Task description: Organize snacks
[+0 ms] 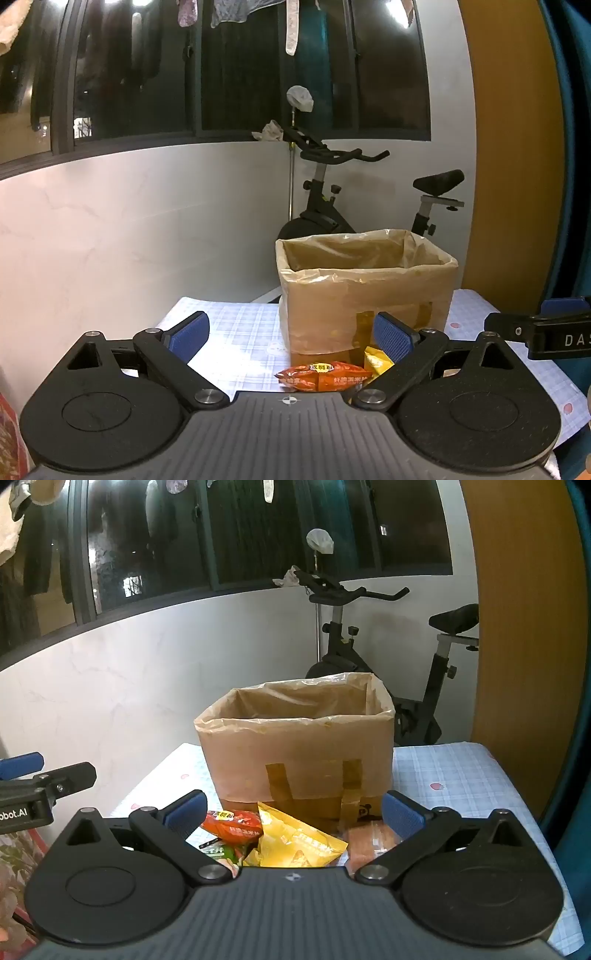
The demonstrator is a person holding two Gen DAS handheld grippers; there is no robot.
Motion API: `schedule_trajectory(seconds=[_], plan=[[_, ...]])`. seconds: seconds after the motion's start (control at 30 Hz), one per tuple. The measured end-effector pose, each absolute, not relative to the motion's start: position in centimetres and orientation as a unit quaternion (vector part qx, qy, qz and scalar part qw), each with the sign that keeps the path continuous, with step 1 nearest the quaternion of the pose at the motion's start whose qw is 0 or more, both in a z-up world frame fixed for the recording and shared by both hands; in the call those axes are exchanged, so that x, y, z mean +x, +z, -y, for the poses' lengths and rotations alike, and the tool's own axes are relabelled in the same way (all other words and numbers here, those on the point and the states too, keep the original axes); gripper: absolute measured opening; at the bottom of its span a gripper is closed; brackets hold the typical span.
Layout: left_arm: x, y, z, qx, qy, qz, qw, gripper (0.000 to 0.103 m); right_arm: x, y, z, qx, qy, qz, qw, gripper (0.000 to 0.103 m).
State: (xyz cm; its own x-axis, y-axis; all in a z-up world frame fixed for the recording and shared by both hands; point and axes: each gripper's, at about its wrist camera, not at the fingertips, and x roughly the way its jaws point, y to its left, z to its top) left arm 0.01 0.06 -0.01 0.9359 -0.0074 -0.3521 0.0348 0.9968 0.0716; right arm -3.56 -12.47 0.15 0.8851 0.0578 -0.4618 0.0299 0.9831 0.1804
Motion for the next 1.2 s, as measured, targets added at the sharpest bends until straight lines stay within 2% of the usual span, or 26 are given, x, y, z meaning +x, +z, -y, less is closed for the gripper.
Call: schedule_trajectory(seconds=[1.2], plan=[[-0.1, 0.0, -0.1, 0.044, -0.005, -0.183, 0.982, 0.097, -3.2, -0.5, 12.8, 0.088, 0.002, -0.242, 0.966, 0.103]])
